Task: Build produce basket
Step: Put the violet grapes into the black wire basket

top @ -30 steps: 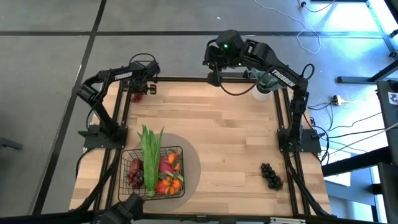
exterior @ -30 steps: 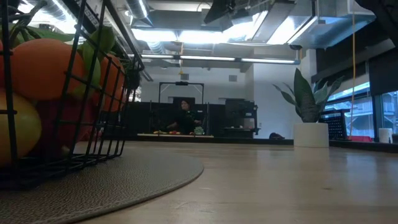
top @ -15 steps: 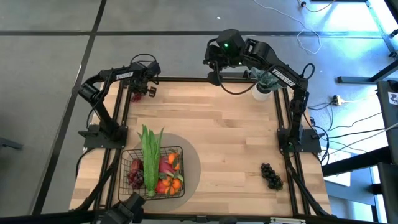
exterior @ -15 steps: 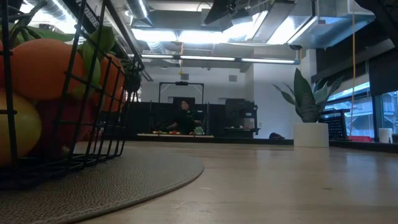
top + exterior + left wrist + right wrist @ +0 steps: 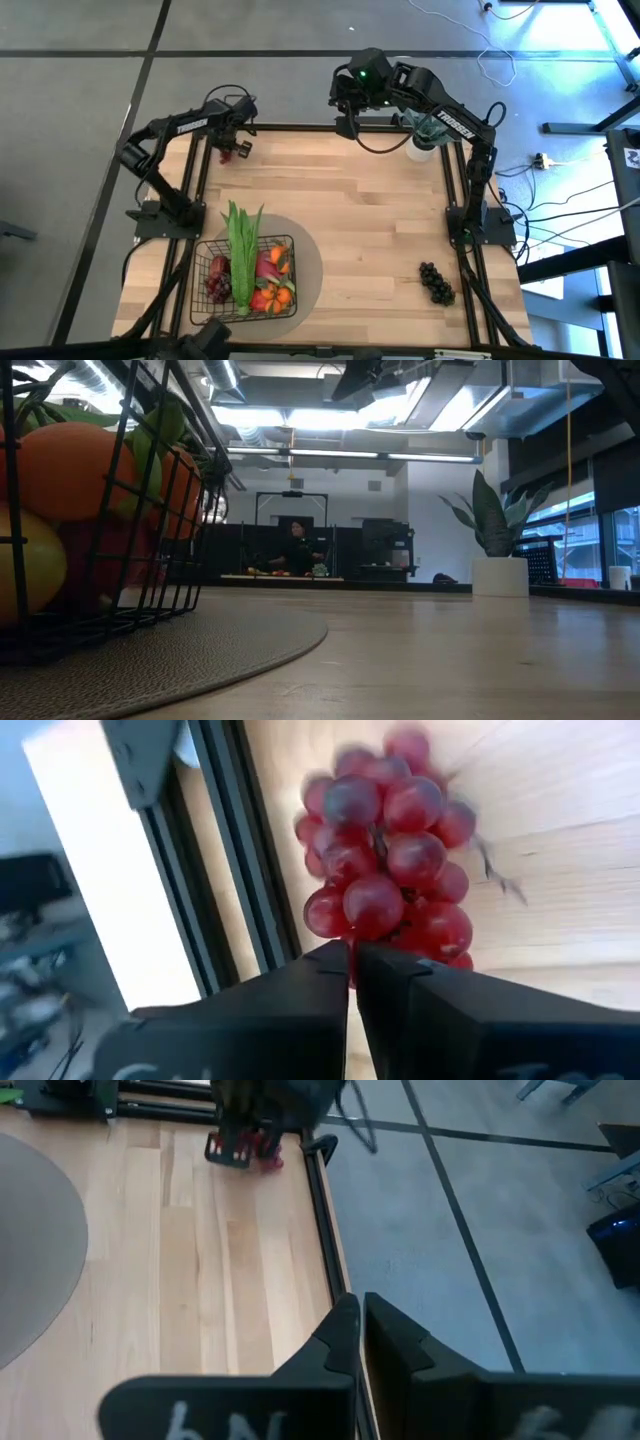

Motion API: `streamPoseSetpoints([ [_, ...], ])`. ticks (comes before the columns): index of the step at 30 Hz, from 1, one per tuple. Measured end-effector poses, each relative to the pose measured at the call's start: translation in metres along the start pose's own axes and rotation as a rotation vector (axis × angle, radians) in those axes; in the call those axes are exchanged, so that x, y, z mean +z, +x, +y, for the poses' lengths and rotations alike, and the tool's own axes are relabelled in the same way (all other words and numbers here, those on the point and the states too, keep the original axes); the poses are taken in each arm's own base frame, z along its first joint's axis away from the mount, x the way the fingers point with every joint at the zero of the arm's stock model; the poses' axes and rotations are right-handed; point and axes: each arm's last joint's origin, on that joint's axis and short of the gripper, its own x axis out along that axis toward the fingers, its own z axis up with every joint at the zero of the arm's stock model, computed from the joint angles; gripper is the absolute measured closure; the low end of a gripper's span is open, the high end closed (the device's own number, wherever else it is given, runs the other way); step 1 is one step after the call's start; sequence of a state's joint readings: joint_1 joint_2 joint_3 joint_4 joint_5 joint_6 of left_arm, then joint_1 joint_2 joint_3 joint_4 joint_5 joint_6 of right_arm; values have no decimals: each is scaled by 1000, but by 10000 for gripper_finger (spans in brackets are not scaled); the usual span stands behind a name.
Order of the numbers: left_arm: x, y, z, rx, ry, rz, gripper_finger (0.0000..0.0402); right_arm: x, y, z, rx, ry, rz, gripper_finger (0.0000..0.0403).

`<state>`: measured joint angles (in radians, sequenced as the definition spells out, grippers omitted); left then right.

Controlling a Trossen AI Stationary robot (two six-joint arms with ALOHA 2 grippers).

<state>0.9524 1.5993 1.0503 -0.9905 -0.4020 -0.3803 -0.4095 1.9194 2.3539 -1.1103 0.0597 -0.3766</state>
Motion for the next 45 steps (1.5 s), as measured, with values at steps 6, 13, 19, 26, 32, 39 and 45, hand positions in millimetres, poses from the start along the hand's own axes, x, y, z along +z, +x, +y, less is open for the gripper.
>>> streamPoseSetpoints([
  [6,-23,-43,10,-37,58,-96,401,0,0,0,1,-4,4,393],
  [13,-75,-97,27,-106,92,-203,401,-2,0,1,8,-22,19,393],
  [19,-127,-128,47,-254,55,-274,401,-2,-1,1,7,-21,17,393],
  [26,-166,-145,60,-469,169,-326,401,-2,-1,1,6,9,14,393],
  [32,-187,-152,75,-653,288,-355,401,-1,-1,2,39,41,2,393],
  [39,-208,-155,104,-940,376,-408,401,-1,0,2,40,57,5,393],
  [45,-223,-164,125,-1312,498,-447,401,-6,4,4,52,58,38,393],
])
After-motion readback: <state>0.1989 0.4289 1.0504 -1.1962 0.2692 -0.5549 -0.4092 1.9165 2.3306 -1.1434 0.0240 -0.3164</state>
